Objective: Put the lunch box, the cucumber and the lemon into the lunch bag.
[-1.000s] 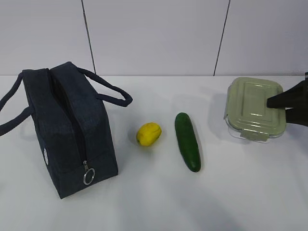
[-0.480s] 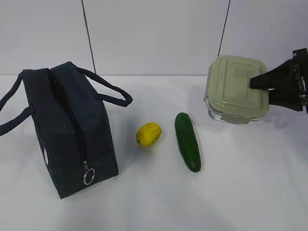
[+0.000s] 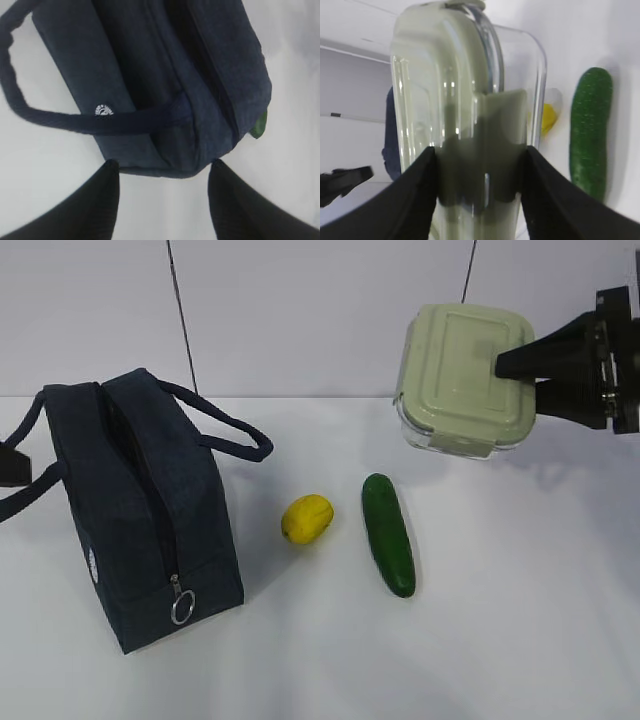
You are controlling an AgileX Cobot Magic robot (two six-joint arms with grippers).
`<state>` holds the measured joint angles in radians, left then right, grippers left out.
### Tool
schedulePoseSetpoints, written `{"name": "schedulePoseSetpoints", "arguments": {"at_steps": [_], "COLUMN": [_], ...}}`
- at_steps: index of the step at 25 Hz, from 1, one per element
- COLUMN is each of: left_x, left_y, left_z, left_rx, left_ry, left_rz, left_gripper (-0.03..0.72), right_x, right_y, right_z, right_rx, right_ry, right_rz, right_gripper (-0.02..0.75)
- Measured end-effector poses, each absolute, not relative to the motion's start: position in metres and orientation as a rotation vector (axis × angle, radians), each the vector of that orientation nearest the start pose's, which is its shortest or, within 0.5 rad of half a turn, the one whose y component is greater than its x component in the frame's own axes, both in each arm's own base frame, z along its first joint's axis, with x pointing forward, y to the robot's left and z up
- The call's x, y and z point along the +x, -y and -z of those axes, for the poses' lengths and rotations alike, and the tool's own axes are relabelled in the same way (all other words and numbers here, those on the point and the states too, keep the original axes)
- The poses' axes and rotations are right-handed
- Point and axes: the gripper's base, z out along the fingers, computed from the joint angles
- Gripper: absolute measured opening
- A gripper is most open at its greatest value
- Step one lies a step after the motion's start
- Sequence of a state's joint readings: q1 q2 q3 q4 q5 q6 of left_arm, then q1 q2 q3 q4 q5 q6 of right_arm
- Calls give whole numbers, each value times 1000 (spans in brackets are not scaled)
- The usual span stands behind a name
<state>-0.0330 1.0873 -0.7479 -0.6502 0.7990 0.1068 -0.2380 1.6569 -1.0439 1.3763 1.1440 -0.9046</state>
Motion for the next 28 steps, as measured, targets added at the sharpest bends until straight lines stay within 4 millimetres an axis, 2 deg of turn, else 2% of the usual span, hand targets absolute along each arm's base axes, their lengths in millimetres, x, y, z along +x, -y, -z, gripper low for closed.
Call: {"name": "schedulePoseSetpoints", "arguments": {"at_steps": [3, 9, 17, 20, 24, 26, 28], "left_x": [217, 251, 286, 293, 296, 294, 292], "left_y": [48, 48, 50, 52, 55, 56, 59], "left_z": [-282, -293, -263, -252, -243, -243, -244], "left_rx": [-251, -249, -287, -265, -191, -142, -103], "left_ry": [-2509, -2475, -2595, -2663, -2722, -2724, -2736], "left_rz": [754, 752, 762, 780, 802, 829, 879], "left_gripper": [411, 411, 400, 307, 78, 23, 6], "right_x": [327, 326, 326, 326, 326, 326, 325], "right_y": [-18, -38, -52, -58, -68, -73, -78], "right_z": [-268, -270, -274, -275, -279, -281, -283], "right_rx": [12, -48, -68, -79, -99, -107, -110], "right_ry": [-2209, -2213, -2190, -2184, -2165, -2154, -2141], "right_rz": [-1359, -1403, -1453, -1467, -1500, -1516, -1535], "right_gripper": [357, 357, 357, 357, 357, 357, 357]}}
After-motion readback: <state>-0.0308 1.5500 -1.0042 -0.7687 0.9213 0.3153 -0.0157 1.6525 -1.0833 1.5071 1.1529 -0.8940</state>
